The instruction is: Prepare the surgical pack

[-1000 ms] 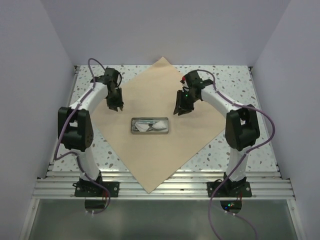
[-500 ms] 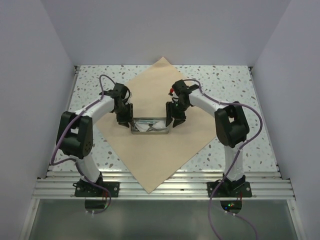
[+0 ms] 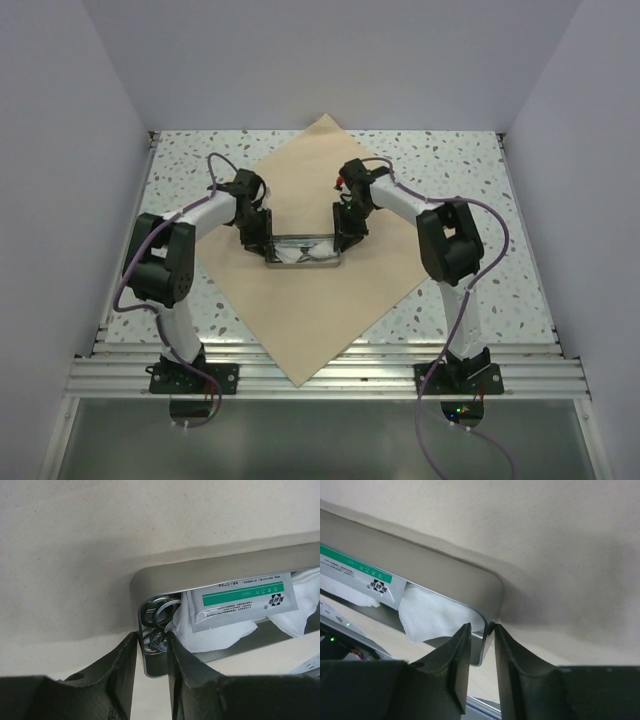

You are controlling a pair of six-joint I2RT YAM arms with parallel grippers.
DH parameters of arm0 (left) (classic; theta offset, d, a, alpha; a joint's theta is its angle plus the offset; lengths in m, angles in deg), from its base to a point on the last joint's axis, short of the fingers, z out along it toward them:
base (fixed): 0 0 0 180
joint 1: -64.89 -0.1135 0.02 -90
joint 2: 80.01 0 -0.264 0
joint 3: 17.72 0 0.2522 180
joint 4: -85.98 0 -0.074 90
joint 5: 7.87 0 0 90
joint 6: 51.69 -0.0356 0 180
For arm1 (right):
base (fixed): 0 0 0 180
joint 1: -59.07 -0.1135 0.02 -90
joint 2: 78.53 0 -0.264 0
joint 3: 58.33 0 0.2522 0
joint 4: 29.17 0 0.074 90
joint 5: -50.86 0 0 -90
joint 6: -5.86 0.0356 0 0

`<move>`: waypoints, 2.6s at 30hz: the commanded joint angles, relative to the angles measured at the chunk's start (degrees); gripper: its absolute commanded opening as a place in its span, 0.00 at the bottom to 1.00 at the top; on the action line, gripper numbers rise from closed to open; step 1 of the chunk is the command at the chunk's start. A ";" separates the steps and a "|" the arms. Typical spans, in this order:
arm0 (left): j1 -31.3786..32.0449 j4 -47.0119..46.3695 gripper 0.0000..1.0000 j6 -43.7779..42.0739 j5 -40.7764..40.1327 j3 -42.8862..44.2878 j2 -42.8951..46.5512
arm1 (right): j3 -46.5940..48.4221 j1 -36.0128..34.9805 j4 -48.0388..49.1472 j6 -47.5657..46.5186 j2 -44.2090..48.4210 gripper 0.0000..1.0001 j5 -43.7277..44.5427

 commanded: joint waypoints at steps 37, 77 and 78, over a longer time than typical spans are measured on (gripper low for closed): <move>4.25 -4.35 0.37 -0.78 4.85 9.55 -8.66 | 9.62 3.13 -7.85 -4.52 -5.02 0.14 3.55; 2.40 -4.00 0.39 -4.91 2.75 6.30 -6.73 | 5.66 1.90 -7.14 -1.70 -1.16 0.34 2.23; 2.14 -3.56 0.41 -5.09 2.57 6.65 -6.73 | 5.93 1.99 -7.50 -1.88 -1.07 0.38 2.76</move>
